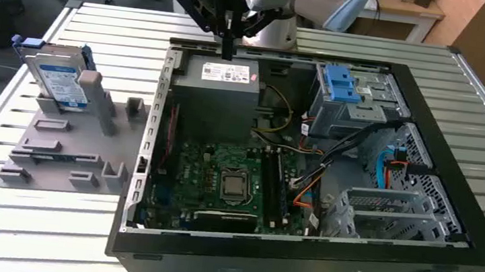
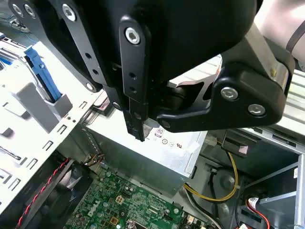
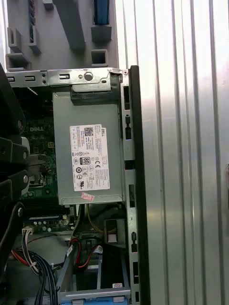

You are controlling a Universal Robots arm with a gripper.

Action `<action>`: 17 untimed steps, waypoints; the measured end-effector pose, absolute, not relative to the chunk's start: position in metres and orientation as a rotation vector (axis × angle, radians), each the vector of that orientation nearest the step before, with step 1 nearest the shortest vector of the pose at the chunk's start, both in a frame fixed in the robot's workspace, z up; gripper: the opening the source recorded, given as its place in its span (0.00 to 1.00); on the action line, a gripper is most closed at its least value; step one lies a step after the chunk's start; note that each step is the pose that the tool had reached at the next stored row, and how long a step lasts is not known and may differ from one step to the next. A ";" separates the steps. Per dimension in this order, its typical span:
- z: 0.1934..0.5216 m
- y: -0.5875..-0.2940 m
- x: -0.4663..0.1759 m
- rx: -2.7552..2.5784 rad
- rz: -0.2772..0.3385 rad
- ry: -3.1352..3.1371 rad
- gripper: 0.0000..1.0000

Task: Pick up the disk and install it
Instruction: 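Reach for the disk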

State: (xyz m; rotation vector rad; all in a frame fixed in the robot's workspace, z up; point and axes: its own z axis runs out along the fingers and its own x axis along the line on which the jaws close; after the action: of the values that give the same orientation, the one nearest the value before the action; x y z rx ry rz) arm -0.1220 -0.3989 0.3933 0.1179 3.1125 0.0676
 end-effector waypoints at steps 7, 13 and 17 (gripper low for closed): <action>0.393 -0.399 -0.123 0.118 0.068 3.112 0.11; 0.393 -0.399 -0.124 0.118 0.068 3.113 0.11; 0.393 -0.399 -0.125 0.118 0.068 3.113 0.11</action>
State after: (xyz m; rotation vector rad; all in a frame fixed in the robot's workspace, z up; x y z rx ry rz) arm -0.1254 -0.3989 0.3932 0.1180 3.1125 0.0677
